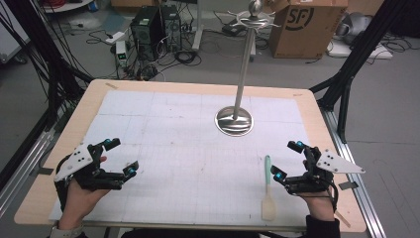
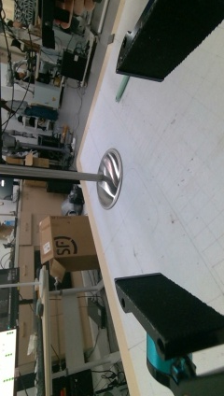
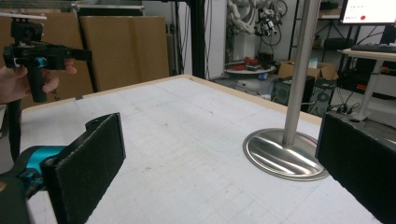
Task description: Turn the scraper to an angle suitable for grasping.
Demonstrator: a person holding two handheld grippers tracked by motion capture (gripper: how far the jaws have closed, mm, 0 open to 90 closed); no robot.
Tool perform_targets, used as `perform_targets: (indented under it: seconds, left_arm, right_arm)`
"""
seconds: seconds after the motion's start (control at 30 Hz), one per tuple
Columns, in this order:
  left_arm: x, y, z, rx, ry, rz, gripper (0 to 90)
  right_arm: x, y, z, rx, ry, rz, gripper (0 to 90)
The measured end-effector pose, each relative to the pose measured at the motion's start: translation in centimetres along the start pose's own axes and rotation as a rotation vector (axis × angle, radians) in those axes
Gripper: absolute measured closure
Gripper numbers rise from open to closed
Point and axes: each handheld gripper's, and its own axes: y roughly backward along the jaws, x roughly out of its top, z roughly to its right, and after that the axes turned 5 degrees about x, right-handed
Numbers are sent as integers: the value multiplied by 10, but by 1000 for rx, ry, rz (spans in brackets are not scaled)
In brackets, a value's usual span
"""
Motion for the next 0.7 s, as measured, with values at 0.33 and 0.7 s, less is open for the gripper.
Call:
perform_targets:
  seconds: [0.33,0.7]
  left_arm:
    - [-3,-4,1,-4,10,-19,17]
    - [-4,-3,-1,-13,23,-10,17]
  right_arm:
    - [-7,1,8,-77,-25,-57,165]
    - [-27,8,22,-183,-151,-131,814]
